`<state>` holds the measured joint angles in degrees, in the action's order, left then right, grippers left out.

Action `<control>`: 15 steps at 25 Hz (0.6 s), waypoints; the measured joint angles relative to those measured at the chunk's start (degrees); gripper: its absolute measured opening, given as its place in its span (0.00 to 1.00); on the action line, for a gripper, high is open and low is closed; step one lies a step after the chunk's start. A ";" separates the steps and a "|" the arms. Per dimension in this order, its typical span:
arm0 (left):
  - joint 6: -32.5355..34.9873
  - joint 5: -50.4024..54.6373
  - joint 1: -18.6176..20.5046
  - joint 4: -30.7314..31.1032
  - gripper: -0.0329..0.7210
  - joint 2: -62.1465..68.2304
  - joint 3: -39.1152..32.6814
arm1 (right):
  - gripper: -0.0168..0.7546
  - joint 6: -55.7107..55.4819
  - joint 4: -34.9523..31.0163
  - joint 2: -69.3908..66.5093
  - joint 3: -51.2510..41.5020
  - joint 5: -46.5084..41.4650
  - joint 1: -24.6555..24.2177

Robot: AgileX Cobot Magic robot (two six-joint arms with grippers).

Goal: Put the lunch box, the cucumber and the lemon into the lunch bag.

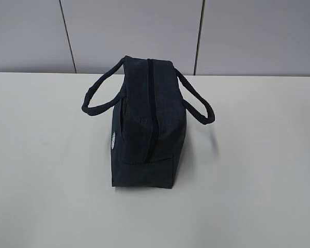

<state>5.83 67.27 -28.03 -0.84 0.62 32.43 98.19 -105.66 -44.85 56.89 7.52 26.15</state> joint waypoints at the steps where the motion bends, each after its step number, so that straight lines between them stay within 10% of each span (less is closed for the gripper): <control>1: 0.00 0.00 0.00 -0.28 0.64 0.00 -0.74 | 0.52 0.00 0.00 -0.26 0.00 0.08 0.00; 15: -0.30 -3.37 0.00 -1.08 0.64 0.00 -3.30 | 0.52 0.09 -0.12 -5.19 0.00 0.55 0.00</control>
<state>5.53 63.89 -28.03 -1.92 0.62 29.13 98.28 -105.78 -50.04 56.89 8.07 26.15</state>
